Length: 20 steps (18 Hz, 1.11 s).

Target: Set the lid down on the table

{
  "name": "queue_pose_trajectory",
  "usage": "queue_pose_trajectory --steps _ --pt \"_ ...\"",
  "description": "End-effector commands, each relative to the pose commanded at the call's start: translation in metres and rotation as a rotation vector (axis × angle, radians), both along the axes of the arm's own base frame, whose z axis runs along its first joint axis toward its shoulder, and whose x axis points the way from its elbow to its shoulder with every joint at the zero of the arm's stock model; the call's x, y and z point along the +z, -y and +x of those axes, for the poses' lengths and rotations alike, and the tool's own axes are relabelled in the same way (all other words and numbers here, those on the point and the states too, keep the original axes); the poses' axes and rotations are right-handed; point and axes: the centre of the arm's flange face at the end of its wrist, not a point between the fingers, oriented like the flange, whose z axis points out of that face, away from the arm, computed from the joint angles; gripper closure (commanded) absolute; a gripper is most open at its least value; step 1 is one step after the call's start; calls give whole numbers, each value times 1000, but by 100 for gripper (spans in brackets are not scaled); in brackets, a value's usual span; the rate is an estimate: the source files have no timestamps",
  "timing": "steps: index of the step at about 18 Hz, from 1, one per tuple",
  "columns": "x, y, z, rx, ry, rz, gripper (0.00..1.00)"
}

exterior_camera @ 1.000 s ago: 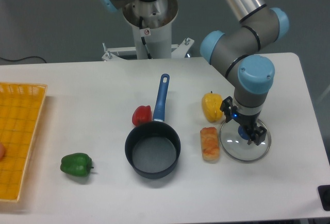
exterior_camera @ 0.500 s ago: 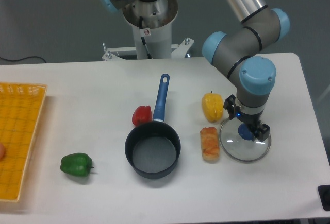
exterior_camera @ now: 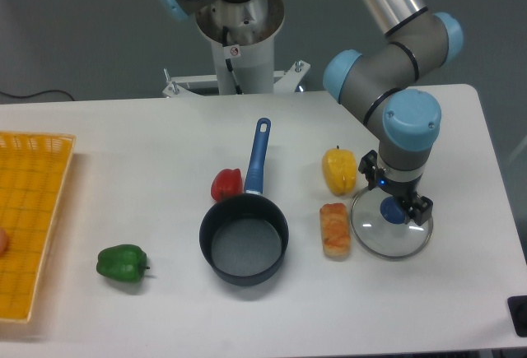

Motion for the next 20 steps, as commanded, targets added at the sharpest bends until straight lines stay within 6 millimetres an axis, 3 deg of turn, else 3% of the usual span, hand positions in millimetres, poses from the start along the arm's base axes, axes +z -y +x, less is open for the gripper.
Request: queue_pose_trajectory --steps 20 --pt "6 -1 0 -10 -5 17 0"
